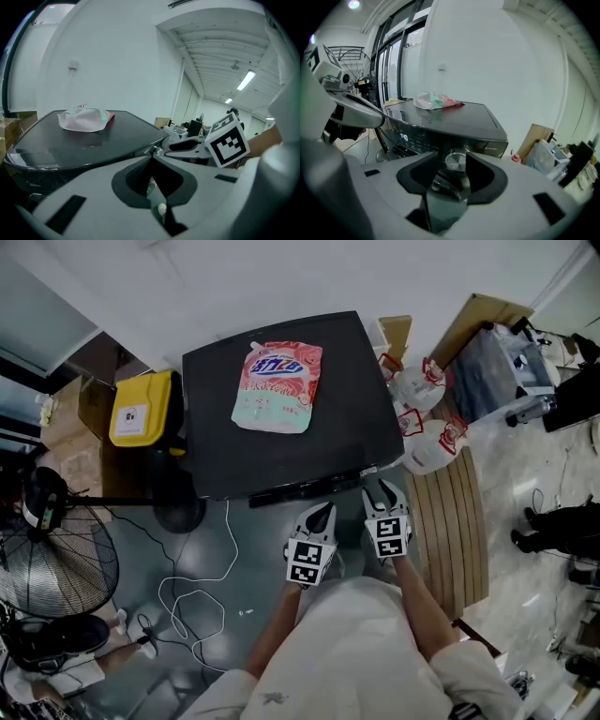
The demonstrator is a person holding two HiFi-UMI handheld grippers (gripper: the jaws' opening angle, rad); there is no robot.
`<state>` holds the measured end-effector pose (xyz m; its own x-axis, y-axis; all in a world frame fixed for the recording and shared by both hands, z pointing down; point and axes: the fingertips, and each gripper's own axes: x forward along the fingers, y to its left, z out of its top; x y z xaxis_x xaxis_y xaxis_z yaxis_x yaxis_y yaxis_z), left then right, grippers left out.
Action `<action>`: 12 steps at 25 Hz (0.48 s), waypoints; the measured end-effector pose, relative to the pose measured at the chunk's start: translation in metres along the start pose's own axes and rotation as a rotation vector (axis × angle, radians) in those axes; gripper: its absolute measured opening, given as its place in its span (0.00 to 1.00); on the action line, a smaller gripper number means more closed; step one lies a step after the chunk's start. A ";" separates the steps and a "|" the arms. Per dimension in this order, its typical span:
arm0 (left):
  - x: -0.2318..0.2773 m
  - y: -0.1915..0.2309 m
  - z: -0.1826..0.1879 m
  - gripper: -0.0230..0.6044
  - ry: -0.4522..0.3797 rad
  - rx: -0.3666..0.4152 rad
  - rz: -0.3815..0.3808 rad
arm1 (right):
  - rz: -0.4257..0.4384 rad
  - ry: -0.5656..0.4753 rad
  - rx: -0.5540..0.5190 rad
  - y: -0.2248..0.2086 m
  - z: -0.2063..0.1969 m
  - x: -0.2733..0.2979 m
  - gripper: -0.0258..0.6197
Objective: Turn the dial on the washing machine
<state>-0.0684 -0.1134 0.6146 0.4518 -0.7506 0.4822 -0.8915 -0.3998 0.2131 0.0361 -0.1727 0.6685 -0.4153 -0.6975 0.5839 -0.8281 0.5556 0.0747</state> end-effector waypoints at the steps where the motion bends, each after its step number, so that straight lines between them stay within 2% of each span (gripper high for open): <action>1: 0.002 0.001 -0.003 0.06 0.004 0.001 0.008 | 0.001 0.001 0.004 -0.001 -0.003 0.003 0.36; 6: 0.009 0.001 -0.010 0.06 0.039 -0.025 0.049 | 0.005 0.013 0.021 -0.003 -0.018 0.016 0.44; 12: 0.014 0.002 -0.008 0.06 0.050 -0.024 0.097 | 0.039 0.005 0.014 -0.004 -0.018 0.032 0.54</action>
<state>-0.0641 -0.1205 0.6281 0.3618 -0.7574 0.5435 -0.9317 -0.3136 0.1833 0.0327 -0.1892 0.7016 -0.4457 -0.6733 0.5899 -0.8163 0.5762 0.0408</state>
